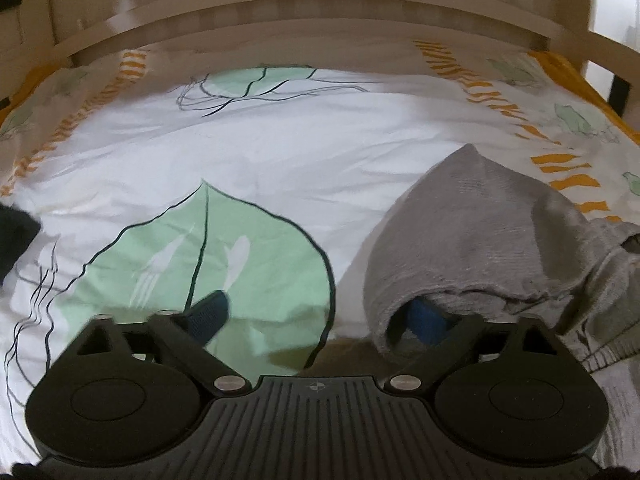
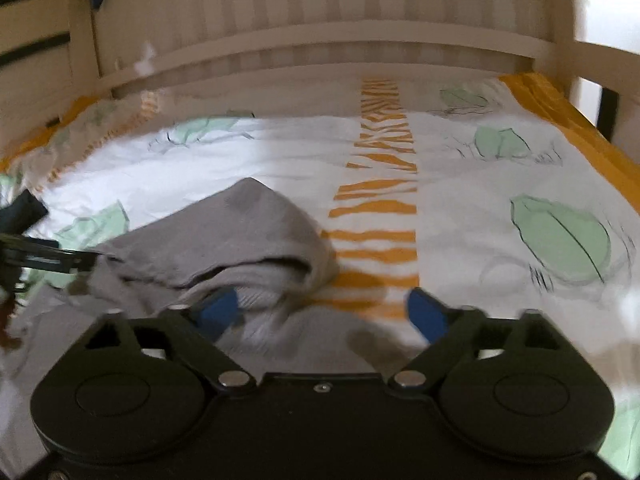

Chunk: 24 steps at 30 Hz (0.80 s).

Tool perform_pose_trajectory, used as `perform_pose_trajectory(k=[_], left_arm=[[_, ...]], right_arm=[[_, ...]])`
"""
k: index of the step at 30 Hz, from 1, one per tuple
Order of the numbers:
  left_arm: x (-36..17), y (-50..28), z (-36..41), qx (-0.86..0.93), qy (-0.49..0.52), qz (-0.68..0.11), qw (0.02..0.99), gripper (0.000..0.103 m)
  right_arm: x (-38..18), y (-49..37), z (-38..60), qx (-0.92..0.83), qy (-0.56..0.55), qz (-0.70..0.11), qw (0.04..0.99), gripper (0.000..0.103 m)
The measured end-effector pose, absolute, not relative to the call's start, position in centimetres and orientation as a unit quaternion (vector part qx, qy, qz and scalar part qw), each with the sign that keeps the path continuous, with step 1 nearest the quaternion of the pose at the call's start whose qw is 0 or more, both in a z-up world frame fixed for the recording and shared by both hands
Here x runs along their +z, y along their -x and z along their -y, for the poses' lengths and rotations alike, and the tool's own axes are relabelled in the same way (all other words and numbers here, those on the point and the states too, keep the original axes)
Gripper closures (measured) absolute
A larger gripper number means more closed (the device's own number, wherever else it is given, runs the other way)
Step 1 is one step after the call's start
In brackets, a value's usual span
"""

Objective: Fold large clothes

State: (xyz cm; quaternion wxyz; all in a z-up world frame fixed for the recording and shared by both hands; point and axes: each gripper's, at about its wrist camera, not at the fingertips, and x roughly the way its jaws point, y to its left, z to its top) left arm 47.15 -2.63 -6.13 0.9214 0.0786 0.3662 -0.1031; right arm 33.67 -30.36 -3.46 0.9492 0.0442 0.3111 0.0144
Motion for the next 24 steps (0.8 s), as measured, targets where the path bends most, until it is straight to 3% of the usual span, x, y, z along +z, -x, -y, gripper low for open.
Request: perform_pose_trajectory(k=[8, 10, 12, 13, 16, 20, 24], left_arm=[[-6.2, -47.9, 4.1, -0.138, -0.117, -0.36, 0.915, 0.033], [-6.3, -48.3, 4.6, -0.154, -0.121, -0.362, 0.911, 0.048], [-6.2, -48.9, 4.9, -0.173, -0.11, -0.366, 0.908, 0.092], [-6.0, -49.1, 5.0, -0.171, -0.101, -0.364, 0.91, 0.095], [-3.7, -49.4, 4.6, -0.158, -0.059, -0.325, 0.93, 0.095], [-1.3, -48.2, 4.1, -0.163, -0.057, -0.265, 0.949, 0.095], [-2.4, -45.8, 3.0, -0.173, -0.054, -0.242, 0.953, 0.091]], right_arm=[[-5.4, -37.9, 31.5, 0.002, -0.069, -0.333, 0.94, 0.023], [-5.8, -38.5, 31.6, 0.007, -0.074, -0.343, 0.936, 0.023], [-6.3, -39.2, 31.3, 0.012, -0.07, -0.353, 0.933, 0.024], [-6.4, -39.7, 31.1, 0.017, -0.067, -0.359, 0.931, 0.034], [-5.9, -41.2, 31.0, 0.031, -0.089, -0.373, 0.923, 0.088], [-1.8, -40.7, 31.1, 0.033, -0.072, -0.307, 0.948, 0.088], [-0.7, -38.7, 31.8, 0.04, -0.062, -0.275, 0.959, 0.088]])
